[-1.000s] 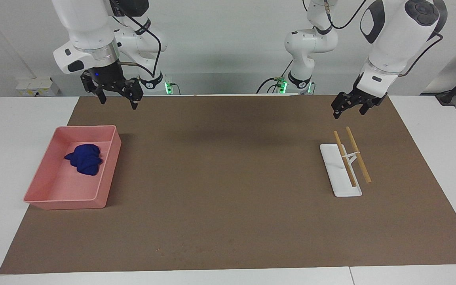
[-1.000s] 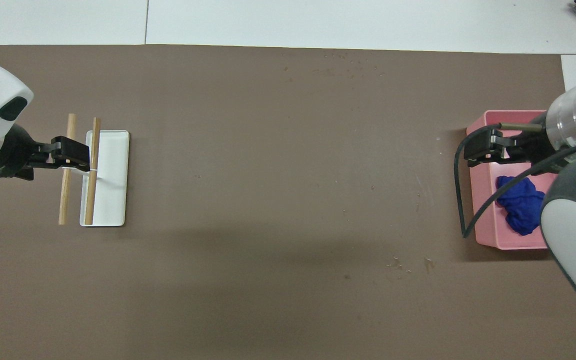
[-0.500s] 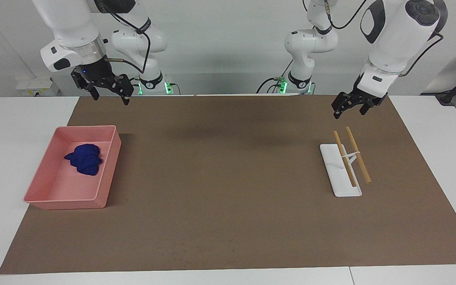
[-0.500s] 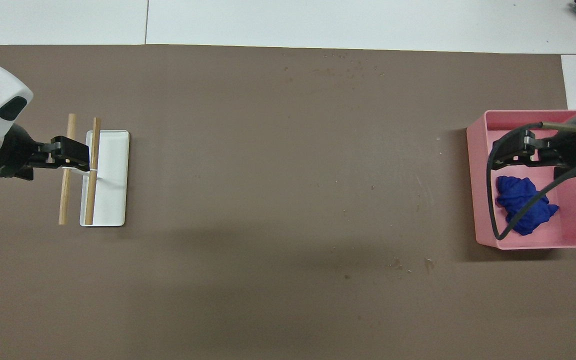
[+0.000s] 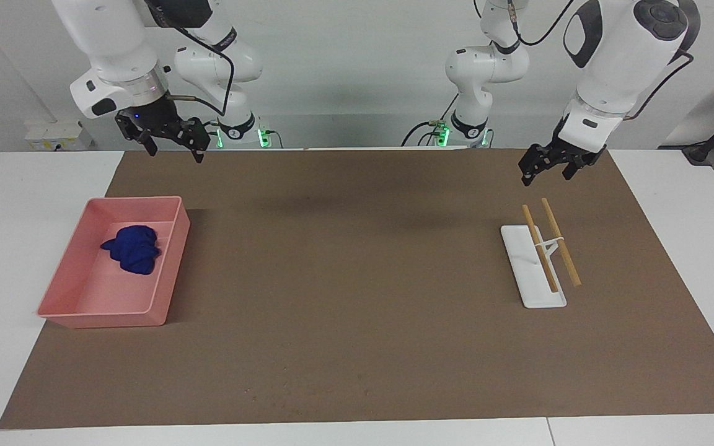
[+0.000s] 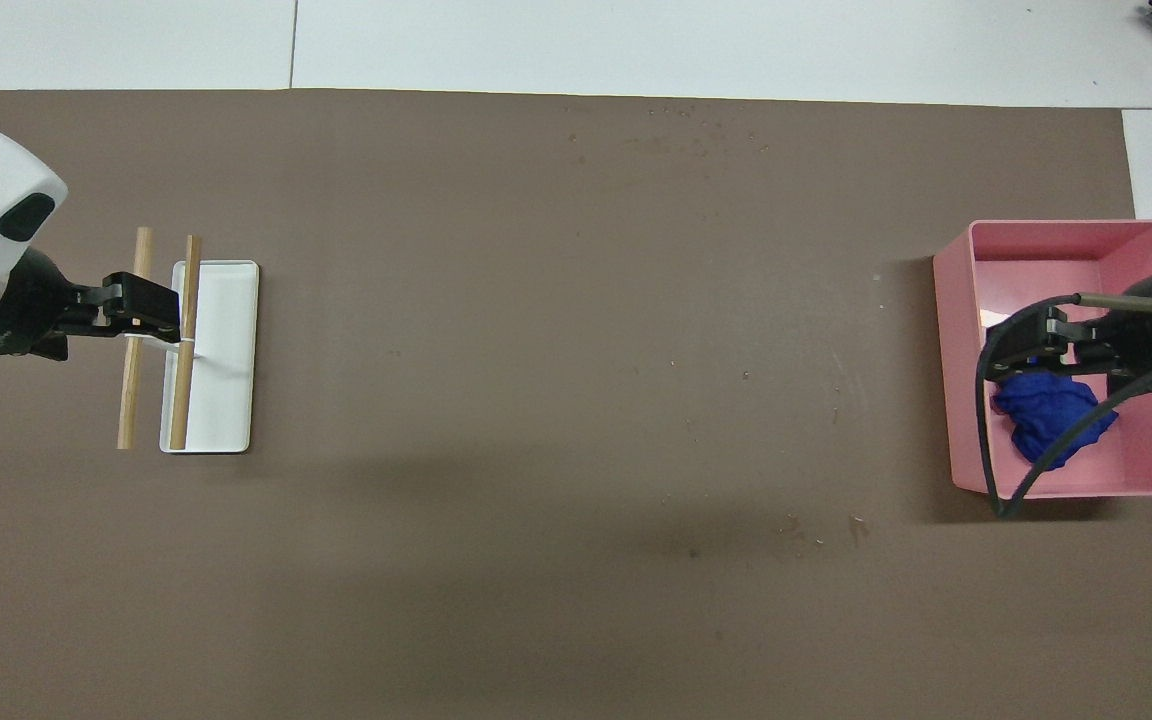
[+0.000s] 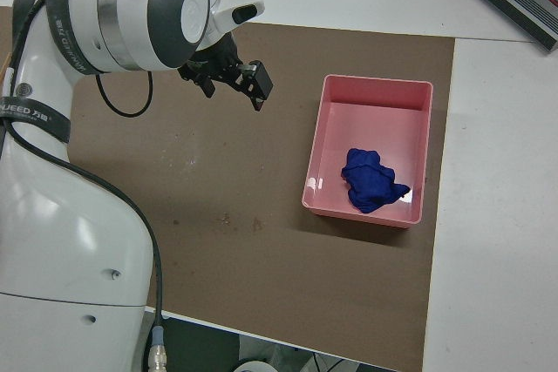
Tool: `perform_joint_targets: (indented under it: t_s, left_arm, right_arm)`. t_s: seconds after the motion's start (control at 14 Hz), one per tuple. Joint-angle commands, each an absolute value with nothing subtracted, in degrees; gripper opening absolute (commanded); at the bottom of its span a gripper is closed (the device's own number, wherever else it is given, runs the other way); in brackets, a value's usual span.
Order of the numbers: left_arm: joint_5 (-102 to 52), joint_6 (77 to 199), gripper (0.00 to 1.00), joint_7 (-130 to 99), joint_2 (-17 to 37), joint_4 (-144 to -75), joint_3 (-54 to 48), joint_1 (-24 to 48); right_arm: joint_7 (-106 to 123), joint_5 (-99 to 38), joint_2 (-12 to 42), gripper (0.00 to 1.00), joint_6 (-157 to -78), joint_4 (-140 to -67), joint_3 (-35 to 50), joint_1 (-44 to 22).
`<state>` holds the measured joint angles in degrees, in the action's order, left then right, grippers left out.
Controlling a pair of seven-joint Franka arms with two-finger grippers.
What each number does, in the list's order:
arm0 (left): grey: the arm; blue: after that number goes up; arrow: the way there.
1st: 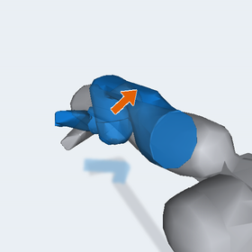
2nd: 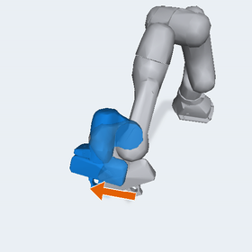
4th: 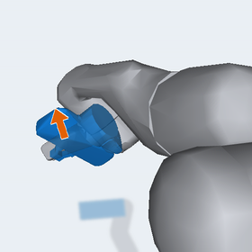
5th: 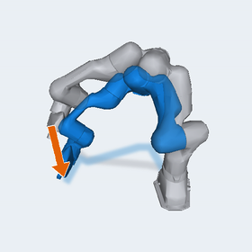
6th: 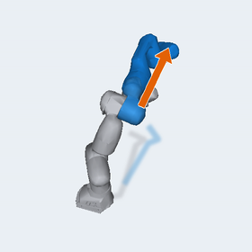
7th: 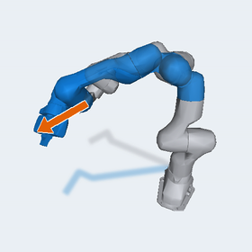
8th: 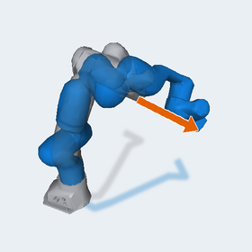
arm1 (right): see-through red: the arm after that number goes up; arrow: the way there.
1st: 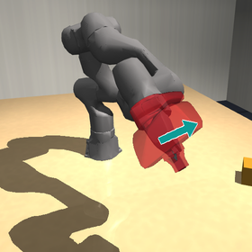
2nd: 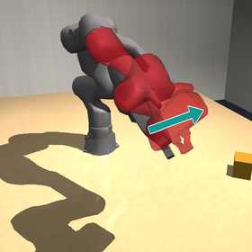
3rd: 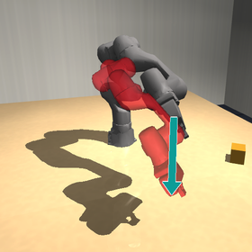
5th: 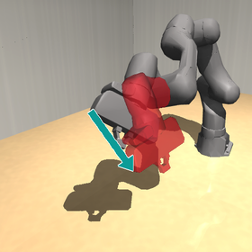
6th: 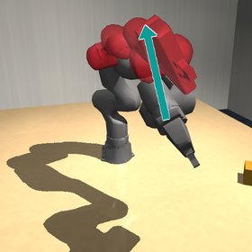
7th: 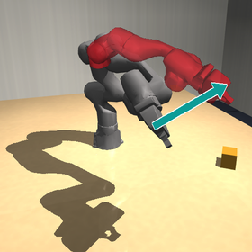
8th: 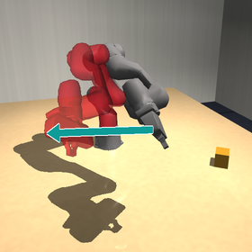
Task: Wipe water with towel using both arms
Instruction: 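Release the towel and raise the right gripper above the bin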
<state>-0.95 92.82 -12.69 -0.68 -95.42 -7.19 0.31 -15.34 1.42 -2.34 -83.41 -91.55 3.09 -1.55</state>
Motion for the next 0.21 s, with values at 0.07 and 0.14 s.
perform_joint_targets:
  t_s: [0.07, 0.14]
  left_arm:
    - [-1.6, 93.2, 1.0, -12.2, -1.6, -95.9, -7.0, 0.1]
    - [-1.6, 93.3, 1.0, -12.2, -1.6, -95.9, -7.0, 0.1]
  right_arm:
    - [-13.9, 0.5, -4.0, 1.0, -84.8, -93.9, 2.6, -1.4]
    - [-13.9, 0.4, -4.0, 1.0, -84.8, -93.9, 2.7, -1.4]
